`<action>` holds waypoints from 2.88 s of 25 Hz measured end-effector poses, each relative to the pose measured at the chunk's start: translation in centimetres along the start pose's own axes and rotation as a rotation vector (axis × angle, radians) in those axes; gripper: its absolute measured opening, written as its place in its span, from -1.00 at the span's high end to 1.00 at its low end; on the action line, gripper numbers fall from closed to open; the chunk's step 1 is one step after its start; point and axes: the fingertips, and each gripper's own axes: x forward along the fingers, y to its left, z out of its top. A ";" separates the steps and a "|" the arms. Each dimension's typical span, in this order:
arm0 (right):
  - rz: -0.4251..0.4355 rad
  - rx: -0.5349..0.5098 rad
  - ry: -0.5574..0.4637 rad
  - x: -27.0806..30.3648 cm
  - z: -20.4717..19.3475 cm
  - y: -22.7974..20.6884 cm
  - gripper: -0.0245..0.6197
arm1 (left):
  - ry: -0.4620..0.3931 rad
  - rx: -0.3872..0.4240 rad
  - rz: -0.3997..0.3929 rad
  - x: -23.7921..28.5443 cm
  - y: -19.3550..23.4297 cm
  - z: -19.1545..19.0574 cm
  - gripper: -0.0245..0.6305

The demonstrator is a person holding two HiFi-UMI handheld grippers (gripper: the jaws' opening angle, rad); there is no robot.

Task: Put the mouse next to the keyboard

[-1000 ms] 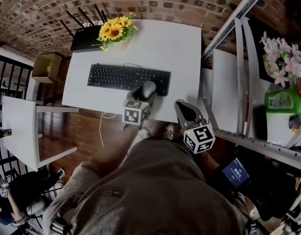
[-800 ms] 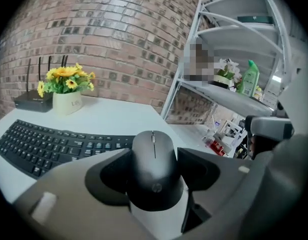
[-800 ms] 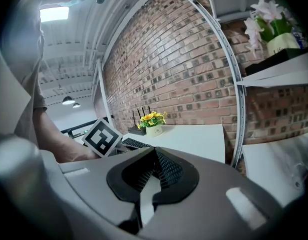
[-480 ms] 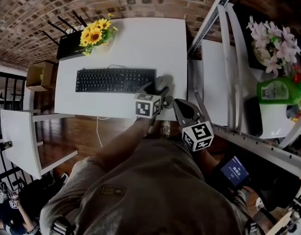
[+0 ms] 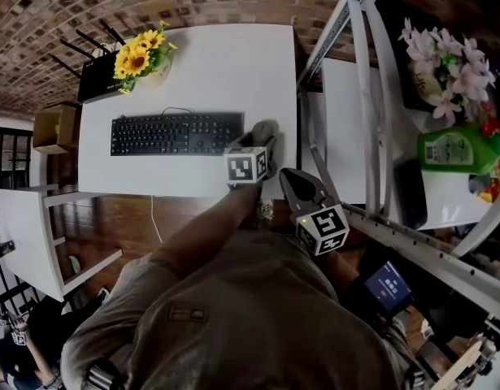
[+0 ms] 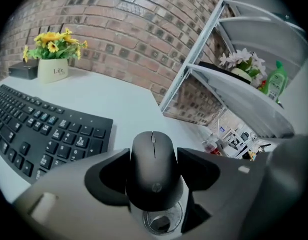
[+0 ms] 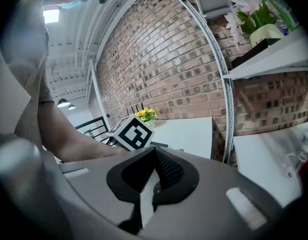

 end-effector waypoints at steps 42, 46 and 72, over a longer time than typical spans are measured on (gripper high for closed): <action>-0.005 -0.002 0.000 0.5 0.5 -0.7 0.88 | -0.010 0.253 -0.009 -0.7 -0.8 -0.4 -0.10; -0.010 -0.004 -0.005 0.9 0.7 -0.7 0.88 | -0.080 0.267 -0.099 -2.4 -1.5 0.0 -0.10; -0.035 -0.019 -0.081 1.7 0.5 8.9 0.88 | -0.371 0.362 -0.322 -22.2 3.8 -0.9 0.92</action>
